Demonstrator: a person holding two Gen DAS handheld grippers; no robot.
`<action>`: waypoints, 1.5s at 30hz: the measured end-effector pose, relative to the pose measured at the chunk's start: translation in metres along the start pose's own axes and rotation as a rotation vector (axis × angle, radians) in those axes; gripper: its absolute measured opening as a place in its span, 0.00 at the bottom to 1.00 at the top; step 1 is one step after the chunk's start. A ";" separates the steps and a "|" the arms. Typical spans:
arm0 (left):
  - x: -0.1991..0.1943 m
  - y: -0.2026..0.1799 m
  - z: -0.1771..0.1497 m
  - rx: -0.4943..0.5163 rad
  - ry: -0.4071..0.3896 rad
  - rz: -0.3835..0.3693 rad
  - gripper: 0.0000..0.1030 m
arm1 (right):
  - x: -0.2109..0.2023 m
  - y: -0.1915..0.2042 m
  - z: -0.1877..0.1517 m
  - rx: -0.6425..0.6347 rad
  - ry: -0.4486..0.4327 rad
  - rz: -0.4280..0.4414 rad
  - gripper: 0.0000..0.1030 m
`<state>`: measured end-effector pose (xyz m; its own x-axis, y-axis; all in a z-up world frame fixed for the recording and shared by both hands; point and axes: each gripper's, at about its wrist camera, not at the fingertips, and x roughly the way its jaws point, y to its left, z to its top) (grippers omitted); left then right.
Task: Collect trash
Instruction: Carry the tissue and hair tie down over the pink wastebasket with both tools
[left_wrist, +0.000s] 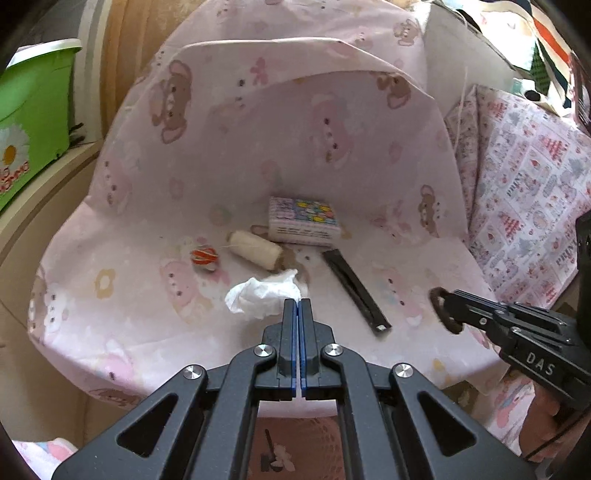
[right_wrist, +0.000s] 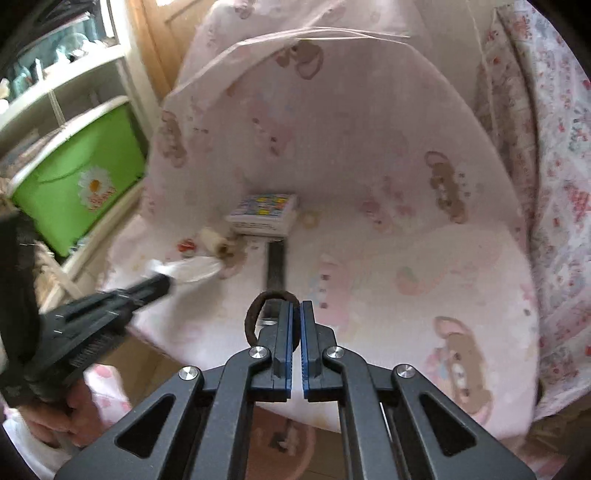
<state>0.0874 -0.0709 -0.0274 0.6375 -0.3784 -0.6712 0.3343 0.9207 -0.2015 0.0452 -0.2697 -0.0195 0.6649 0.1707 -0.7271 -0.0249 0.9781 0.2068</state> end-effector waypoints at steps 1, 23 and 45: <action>-0.003 0.002 0.001 -0.003 -0.009 0.007 0.00 | 0.002 -0.003 -0.001 0.015 0.008 -0.018 0.04; -0.068 0.014 -0.025 0.008 0.031 0.020 0.01 | -0.027 0.040 -0.015 -0.032 0.003 0.137 0.04; -0.002 0.046 -0.093 -0.245 0.423 -0.042 0.01 | 0.009 0.102 -0.081 -0.220 0.202 0.103 0.04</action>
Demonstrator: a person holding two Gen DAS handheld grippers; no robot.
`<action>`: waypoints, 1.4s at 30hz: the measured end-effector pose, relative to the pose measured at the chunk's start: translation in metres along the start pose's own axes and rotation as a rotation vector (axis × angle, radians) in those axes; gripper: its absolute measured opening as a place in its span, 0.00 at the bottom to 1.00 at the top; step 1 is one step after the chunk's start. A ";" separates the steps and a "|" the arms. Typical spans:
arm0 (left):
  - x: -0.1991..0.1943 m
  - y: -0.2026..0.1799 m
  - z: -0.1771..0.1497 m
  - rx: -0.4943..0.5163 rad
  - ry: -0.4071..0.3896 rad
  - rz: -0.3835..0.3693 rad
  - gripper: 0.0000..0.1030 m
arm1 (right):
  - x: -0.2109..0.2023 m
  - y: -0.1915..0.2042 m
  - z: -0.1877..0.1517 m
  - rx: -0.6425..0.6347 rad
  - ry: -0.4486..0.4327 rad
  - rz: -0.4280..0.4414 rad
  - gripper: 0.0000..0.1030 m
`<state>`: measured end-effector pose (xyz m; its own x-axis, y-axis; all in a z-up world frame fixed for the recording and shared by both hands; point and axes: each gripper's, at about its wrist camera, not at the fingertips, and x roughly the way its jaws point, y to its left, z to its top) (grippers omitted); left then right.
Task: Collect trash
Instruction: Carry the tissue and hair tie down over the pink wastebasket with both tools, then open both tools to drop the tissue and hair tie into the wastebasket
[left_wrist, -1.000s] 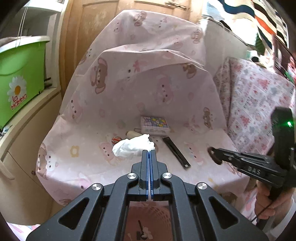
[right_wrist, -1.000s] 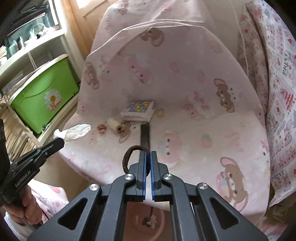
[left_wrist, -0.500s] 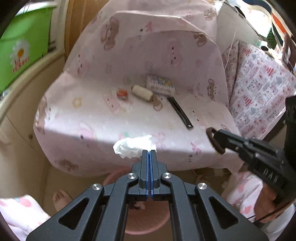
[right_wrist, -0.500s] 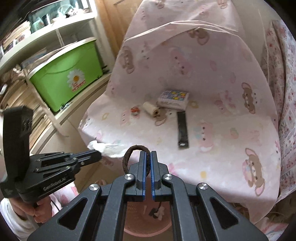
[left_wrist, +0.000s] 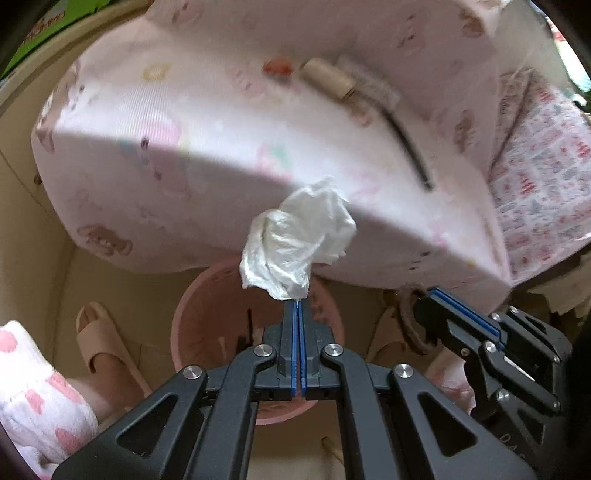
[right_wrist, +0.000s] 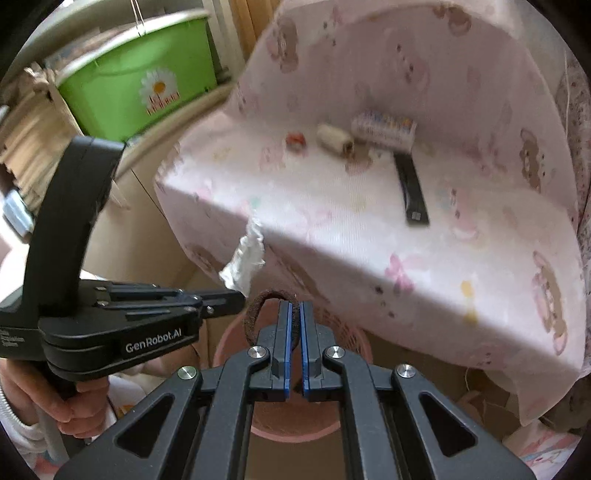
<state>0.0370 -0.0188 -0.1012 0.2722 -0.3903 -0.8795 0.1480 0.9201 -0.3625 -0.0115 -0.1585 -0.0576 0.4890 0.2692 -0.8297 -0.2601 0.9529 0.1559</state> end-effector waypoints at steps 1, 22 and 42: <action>0.007 0.003 -0.001 -0.014 0.022 0.011 0.01 | 0.006 -0.002 -0.001 0.001 0.022 -0.012 0.04; 0.113 0.054 -0.023 -0.191 0.290 0.179 0.01 | 0.109 -0.001 -0.048 -0.100 0.291 -0.103 0.04; 0.102 0.062 -0.019 -0.245 0.252 0.235 0.40 | 0.073 -0.010 -0.031 -0.031 0.189 -0.138 0.48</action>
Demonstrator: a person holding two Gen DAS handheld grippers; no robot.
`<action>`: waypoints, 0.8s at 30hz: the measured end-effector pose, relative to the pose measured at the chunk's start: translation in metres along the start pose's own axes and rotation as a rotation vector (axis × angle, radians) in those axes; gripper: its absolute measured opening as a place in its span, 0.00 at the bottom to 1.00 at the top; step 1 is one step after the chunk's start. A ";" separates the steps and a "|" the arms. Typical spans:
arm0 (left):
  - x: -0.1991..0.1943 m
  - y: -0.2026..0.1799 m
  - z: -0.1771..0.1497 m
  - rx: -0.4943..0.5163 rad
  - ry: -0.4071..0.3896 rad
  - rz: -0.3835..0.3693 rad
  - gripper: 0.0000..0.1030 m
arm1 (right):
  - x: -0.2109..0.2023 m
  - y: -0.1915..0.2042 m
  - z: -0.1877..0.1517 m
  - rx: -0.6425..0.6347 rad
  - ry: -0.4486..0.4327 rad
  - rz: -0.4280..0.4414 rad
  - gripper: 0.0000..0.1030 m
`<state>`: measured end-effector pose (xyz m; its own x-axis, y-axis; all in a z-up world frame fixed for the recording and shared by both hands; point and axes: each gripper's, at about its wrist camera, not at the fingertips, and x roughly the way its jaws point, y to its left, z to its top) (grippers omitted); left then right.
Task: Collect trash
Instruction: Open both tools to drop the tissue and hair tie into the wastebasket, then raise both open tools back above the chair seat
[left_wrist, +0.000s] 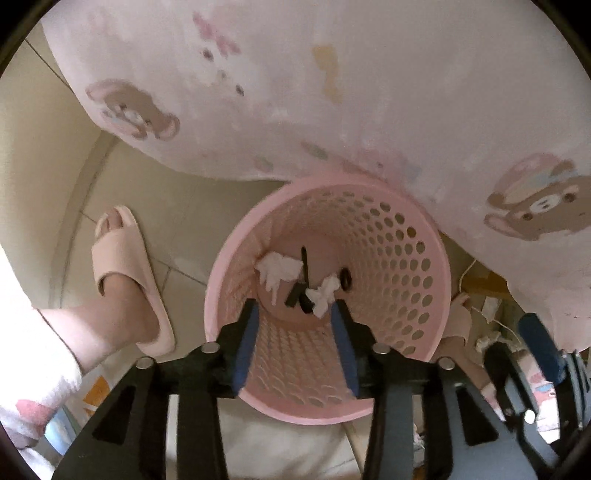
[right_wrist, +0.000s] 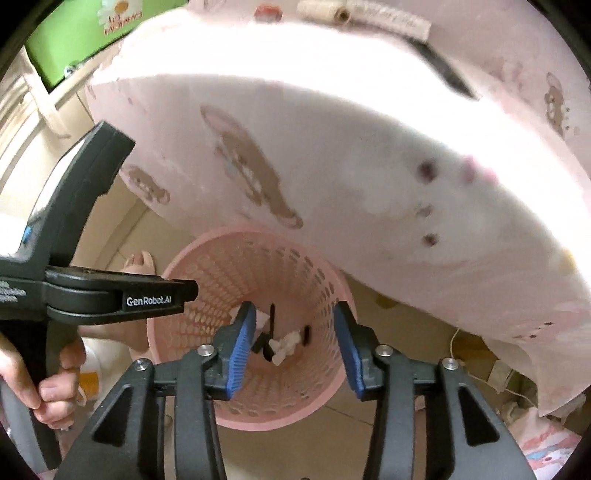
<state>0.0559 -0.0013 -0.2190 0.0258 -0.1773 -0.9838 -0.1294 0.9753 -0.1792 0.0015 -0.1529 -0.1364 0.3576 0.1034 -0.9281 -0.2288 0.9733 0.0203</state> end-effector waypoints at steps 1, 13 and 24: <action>-0.005 -0.001 0.001 0.004 -0.024 0.009 0.40 | -0.006 -0.002 0.001 0.007 -0.013 0.002 0.50; -0.133 0.006 -0.004 0.041 -0.391 0.020 0.43 | -0.102 -0.023 0.010 0.075 -0.276 0.014 0.52; -0.288 -0.054 0.072 0.286 -0.713 0.064 0.54 | -0.149 -0.050 0.070 0.129 -0.443 -0.030 0.56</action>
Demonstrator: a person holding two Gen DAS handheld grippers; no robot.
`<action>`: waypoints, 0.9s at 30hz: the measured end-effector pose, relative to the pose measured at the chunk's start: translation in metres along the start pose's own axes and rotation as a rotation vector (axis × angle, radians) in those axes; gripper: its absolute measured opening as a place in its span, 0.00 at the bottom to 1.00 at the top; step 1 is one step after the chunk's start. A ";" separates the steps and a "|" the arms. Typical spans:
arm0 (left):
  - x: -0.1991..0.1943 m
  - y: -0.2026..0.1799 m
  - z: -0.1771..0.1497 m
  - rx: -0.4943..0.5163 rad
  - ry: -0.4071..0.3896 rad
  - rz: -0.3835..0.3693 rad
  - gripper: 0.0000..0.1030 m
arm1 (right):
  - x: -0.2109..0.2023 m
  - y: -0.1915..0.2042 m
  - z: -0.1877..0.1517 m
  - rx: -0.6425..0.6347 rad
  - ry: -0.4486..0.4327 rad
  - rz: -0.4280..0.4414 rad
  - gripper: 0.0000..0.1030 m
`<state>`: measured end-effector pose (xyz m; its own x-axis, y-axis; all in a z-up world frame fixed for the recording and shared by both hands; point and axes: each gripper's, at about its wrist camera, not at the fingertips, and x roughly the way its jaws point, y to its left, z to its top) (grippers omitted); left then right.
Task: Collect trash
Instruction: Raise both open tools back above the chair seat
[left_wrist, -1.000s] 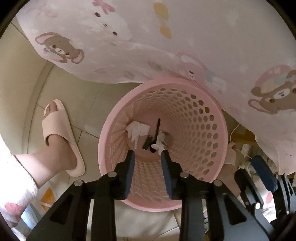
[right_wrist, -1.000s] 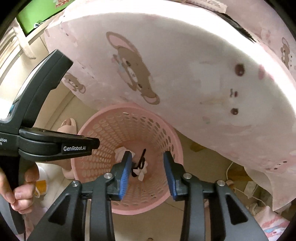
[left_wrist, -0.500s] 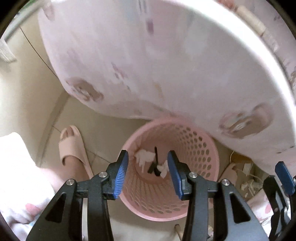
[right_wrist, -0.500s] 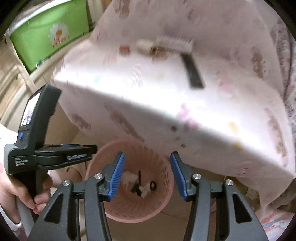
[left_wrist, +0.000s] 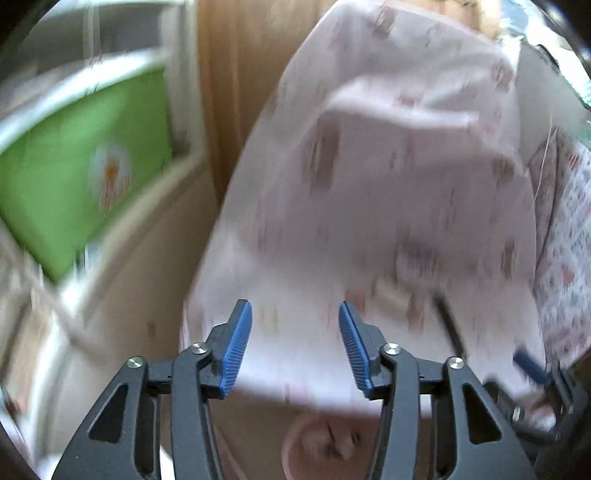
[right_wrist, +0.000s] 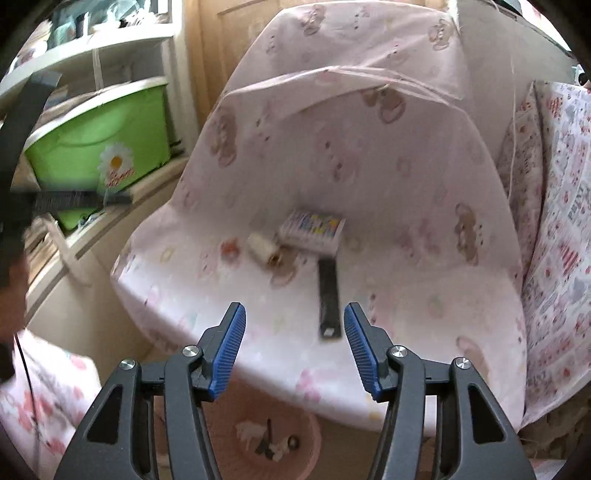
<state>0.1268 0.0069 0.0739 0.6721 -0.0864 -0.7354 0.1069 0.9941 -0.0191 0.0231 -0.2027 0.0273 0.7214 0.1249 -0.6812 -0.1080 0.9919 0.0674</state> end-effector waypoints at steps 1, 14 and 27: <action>0.007 -0.004 0.024 0.047 0.024 -0.054 0.59 | 0.002 -0.003 0.006 0.007 -0.005 -0.006 0.56; 0.010 0.019 0.083 0.036 -0.038 -0.002 0.62 | 0.022 -0.040 0.063 0.064 -0.031 -0.034 0.58; -0.017 0.000 -0.005 0.138 -0.062 0.058 0.70 | 0.067 -0.077 0.043 0.167 0.120 -0.034 0.60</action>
<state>0.1119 0.0091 0.0832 0.7236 -0.0377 -0.6891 0.1635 0.9794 0.1181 0.1096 -0.2693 0.0078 0.6349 0.0972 -0.7664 0.0375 0.9870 0.1562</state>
